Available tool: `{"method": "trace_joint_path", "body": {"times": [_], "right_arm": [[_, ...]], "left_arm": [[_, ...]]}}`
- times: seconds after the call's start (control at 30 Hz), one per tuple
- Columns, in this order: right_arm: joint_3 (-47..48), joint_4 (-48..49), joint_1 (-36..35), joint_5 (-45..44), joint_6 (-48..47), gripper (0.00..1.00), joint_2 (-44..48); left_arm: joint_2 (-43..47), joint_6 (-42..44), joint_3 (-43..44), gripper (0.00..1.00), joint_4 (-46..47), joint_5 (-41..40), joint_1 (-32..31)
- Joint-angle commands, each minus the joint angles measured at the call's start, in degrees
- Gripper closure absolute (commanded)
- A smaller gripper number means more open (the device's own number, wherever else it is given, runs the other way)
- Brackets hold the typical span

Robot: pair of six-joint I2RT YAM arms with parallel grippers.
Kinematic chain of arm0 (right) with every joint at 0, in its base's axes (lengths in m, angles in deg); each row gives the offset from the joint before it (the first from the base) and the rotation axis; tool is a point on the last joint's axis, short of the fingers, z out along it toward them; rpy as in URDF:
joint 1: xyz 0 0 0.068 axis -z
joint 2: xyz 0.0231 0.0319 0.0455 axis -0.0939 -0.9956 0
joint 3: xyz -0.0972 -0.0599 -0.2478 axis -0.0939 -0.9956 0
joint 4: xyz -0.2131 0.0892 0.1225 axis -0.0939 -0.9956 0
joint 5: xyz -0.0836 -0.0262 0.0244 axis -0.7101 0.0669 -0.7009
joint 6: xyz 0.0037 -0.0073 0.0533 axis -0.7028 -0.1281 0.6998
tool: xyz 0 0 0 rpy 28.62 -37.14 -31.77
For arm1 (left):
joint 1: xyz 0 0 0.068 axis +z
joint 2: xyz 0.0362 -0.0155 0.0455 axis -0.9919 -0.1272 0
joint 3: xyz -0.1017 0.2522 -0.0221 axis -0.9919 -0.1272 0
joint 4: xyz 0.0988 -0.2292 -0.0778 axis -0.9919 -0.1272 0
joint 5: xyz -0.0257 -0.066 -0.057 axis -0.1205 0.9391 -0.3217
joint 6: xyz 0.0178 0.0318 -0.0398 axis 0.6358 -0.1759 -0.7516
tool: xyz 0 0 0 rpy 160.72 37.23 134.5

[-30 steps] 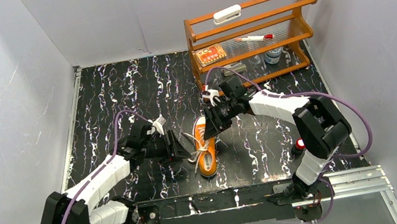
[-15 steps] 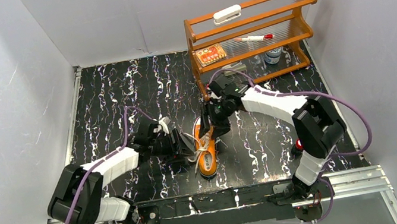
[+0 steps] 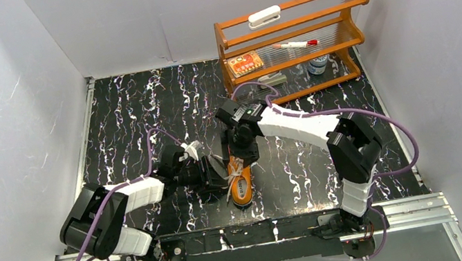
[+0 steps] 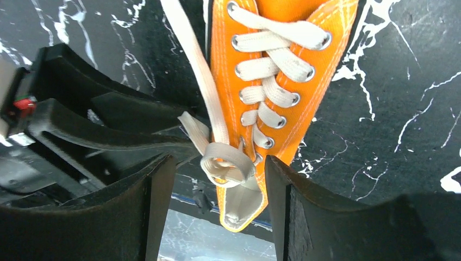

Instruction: Tie the shoes

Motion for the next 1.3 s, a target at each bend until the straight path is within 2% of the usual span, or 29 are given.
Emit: {"method": "trace_joint_path", "body": {"times": [0.0,0.27,0.33,0.43,0.53,0.63,0.7,0.83,0.93,1.1,1.27], "right_arm": [[3.7,-4.5,-1.4,-4.1,1.4,0.32,-1.8],[6.8,-7.1,-3.4,-10.7,2.5,0.40,-3.6],[7.7,-7.9,-3.6,-11.8,3.0,0.48,-3.9],[7.7,-8.6,-3.7,-12.5,4.2,0.67,-3.2],[6.8,-9.1,-3.8,-13.4,5.0,0.76,-2.1],[5.5,-9.0,-3.8,-14.1,6.1,0.89,-0.8],[4.4,-8.4,-3.7,-15.5,6.6,0.99,0.0],[1.6,-6.3,-2.7,-16.4,6.8,1.00,1.9],[-1.3,-5.2,-1.2,-16.5,6.9,1.00,3.9],[-11.6,8.3,1.4,-10.8,2.8,1.00,9.9],[-14.6,12.6,5.1,-7.6,-2.3,1.00,8.6]], "left_arm": [[0.7,0.8,-0.2,0.61,1.3,2.1,0.2],[2.0,0.5,-0.9,0.73,1.7,1.9,0.2],[2.2,0.5,-1.0,0.76,1.3,1.8,0.2],[2.2,0.7,-0.9,0.83,0.5,1.5,0.1],[2.1,0.6,-0.9,0.89,0.3,1.6,0.2],[1.8,1.0,-0.4,1.00,-1.6,2.0,0.2],[1.7,1.2,-0.4,1.00,-2.7,2.5,0.2],[2.0,1.0,-0.1,1.00,-5.3,2.9,0.2],[1.3,-1.0,2.1,1.00,-13.4,-1.2,0.2],[-5.6,-3.0,4.7,1.00,-21.5,-2.1,0.2],[-7.5,-2.9,6.8,1.00,-27.3,-7.3,0.2]]}}
